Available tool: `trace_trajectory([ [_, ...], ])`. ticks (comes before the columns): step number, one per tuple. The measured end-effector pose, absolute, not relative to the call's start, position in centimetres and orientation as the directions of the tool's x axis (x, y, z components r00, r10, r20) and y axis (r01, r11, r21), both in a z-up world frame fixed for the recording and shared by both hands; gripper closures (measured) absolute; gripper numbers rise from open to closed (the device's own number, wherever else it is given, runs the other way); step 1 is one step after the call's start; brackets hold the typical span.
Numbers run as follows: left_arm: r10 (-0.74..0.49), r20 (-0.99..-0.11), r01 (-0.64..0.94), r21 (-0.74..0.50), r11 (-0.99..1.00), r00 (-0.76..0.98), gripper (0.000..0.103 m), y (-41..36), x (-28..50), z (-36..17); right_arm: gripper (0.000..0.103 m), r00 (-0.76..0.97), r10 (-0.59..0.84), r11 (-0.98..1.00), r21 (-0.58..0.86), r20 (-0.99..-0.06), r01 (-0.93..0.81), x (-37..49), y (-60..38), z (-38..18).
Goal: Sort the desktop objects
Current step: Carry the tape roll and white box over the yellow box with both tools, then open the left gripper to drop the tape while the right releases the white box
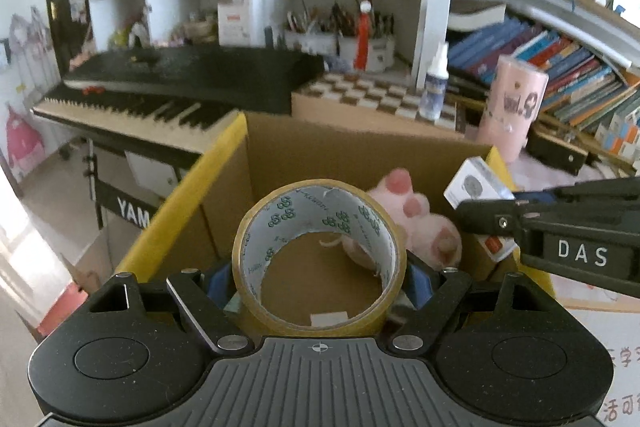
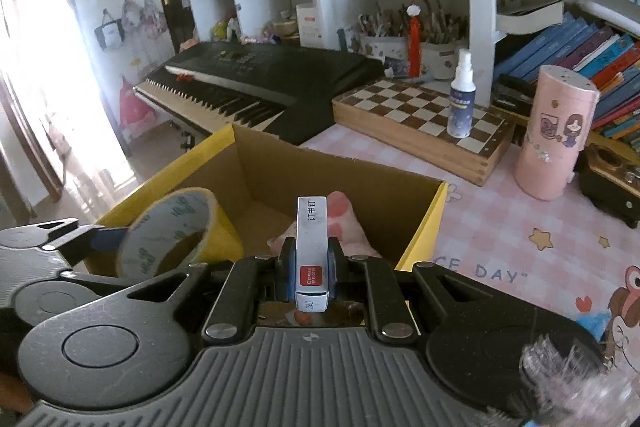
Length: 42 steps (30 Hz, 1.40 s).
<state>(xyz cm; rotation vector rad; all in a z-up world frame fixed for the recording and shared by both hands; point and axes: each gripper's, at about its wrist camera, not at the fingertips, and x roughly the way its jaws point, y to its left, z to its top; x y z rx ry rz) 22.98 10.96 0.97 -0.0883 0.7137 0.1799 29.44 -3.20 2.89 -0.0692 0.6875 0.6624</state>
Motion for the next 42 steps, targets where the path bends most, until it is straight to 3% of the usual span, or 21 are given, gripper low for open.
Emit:
trace_trajectory([
  [13, 0.099, -0.74, -0.159, -0.012, 0.987, 0.665, 0.02, 10.2, 25.1, -1.2, 0.089, 0.473, 0.563, 0.739, 0.156, -0.678, -0.656, 32.3, -1.6, 1.5],
  [27, 0.086, -0.772, -0.154, -0.015, 0.988, 0.63, 0.017, 10.1, 25.4, -1.3, 0.089, 0.398, 0.558, 0.686, 0.135, -0.728, -0.715, 32.4, 0.1, 0.6],
  [35, 0.099, -0.749, -0.15, -0.001, 0.989, 0.656, 0.013, 9.8, 25.0, -0.9, 0.089, 0.374, 0.557, 0.675, 0.142, -0.742, -0.724, 32.5, 0.6, 0.3],
  [39, 0.101, -0.74, -0.142, 0.008, 0.99, 0.665, 0.013, 9.5, 24.7, -0.7, 0.086, 0.379, 0.573, 0.674, 0.155, -0.726, -0.722, 32.3, 0.3, 0.6],
  [40, 0.101, -0.737, -0.139, 0.009, 0.99, 0.669, 0.013, 9.5, 24.6, -0.6, 0.079, 0.382, 0.578, 0.674, 0.159, -0.721, -0.721, 32.3, 0.3, 0.7],
  [42, 0.1, -0.73, -0.135, 0.011, 0.991, 0.676, 0.013, 9.4, 24.4, -0.4, 0.075, 0.395, 0.587, 0.678, 0.163, -0.707, -0.716, 32.1, 0.1, 1.0],
])
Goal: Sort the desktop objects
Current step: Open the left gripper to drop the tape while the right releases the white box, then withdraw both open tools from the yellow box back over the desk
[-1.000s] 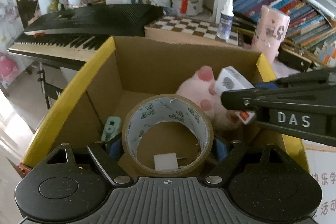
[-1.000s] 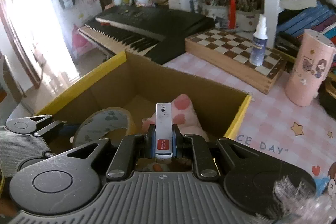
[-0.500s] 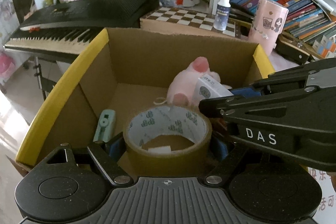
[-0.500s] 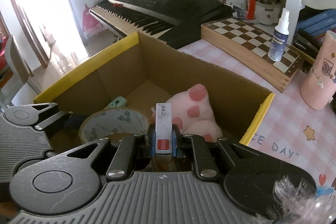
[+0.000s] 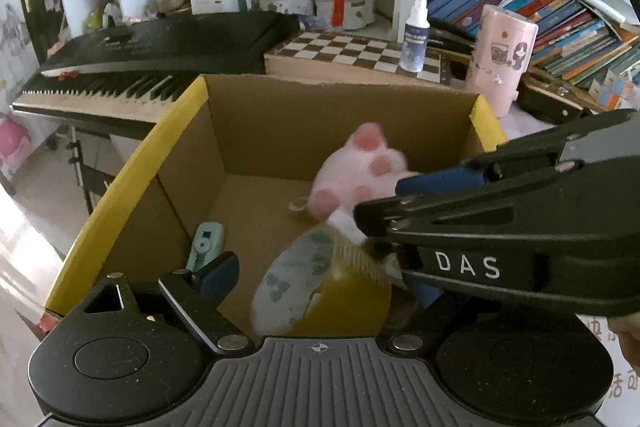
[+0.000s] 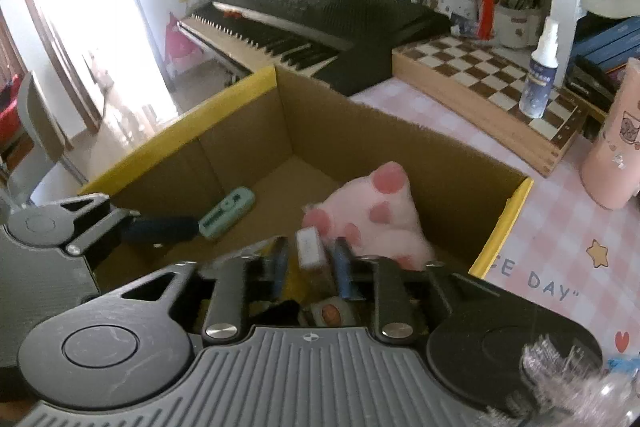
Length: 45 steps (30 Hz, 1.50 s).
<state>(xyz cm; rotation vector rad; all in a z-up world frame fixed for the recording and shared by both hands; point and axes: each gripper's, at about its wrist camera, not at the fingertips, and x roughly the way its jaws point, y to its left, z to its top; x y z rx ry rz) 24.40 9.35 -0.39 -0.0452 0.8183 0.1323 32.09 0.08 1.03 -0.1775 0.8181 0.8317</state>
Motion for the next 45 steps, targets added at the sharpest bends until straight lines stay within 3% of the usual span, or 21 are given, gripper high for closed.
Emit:
trace_trajectory([
  [18, 0.056, -0.63, -0.091, -0.023, 0.996, 0.774, 0.013, 9.3, 19.8, 2.8, 0.074, 0.546, 0.581, 0.753, 0.143, -0.603, -0.643, 27.0, -2.8, 4.5],
  [31, 0.085, -0.51, -0.126, -0.045, 0.991, 0.856, 0.013, 10.6, 13.9, 5.0, 0.074, 0.726, 0.473, 0.871, 0.139, -0.499, -0.472, 20.2, -6.3, 6.4],
  [45, 0.107, -0.497, -0.154, -0.055, 0.987, 0.861, 0.013, 11.7, 6.3, 4.4, 0.072, 0.785, 0.32, 0.946, 0.133, -0.531, -0.295, 10.8, -8.7, 3.4],
])
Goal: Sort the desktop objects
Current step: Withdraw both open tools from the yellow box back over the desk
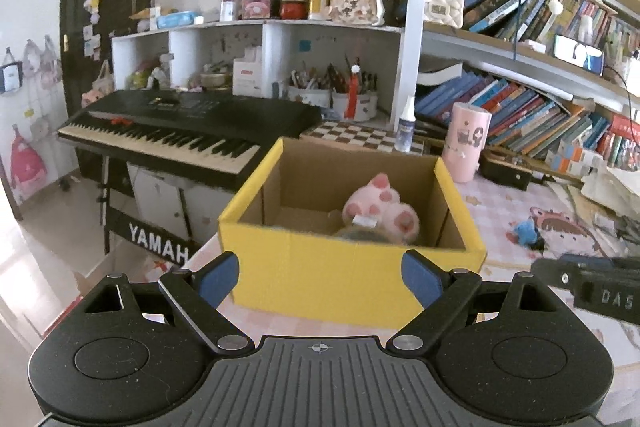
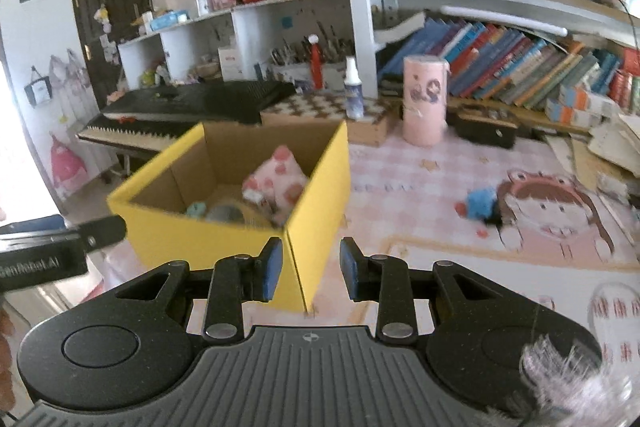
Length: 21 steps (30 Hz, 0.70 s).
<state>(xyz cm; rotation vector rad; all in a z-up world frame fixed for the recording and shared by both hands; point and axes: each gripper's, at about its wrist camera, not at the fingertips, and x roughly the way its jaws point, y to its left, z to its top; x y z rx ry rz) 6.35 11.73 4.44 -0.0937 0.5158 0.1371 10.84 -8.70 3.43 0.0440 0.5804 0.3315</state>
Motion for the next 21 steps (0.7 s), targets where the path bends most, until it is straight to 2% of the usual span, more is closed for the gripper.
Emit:
trace_trajectory([
  [6, 0.108, -0.508, -0.153, -0.047, 0.987, 0.855, 0.013, 11.3, 3.7, 3.5, 0.066, 0.796, 0.261, 0.964, 0.102, -0.546, -0.246, 7.3, -8.8, 1.7],
  [21, 0.031, -0.552, -0.055, -0.027, 0.998, 0.833, 0.013, 8.0, 0.4, 1.4, 0.06, 0.788, 0.148, 0.988, 0.059, -0.597, -0.141, 1.4, -10.6, -1.3],
])
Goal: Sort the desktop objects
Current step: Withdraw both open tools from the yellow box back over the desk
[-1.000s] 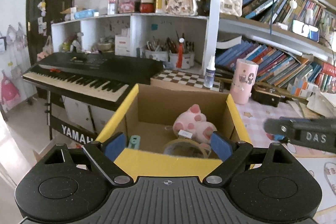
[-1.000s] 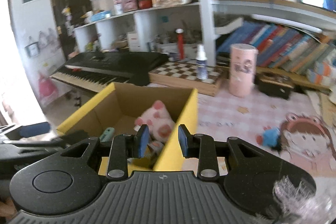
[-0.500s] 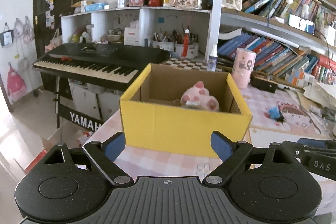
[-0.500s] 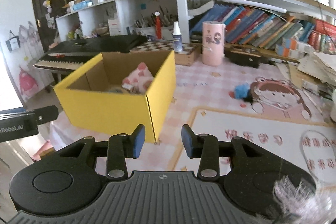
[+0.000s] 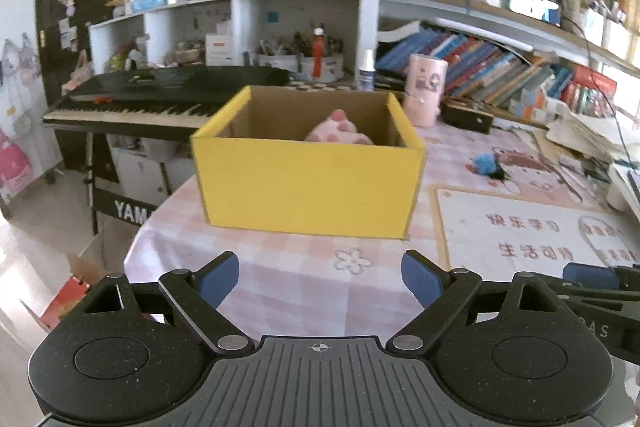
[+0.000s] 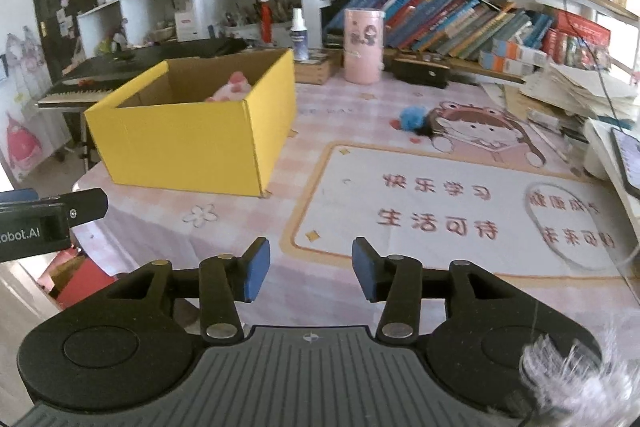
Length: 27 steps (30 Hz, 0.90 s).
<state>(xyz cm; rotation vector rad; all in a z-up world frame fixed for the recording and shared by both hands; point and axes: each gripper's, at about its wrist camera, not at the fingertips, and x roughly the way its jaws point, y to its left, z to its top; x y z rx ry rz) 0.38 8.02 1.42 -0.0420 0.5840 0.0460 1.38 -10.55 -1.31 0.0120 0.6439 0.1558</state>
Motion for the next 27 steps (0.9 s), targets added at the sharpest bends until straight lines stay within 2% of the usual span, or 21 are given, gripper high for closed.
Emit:
trace_trajectory([
  [27, -0.172, -0.569, 0.19, -0.028, 0.981, 0.804, 0.012, -2.5, 5.9, 0.7, 0.058, 0.783, -0.003, 0.997, 0.054, -0.623, 0.047, 3.2, -19.7, -1.7],
])
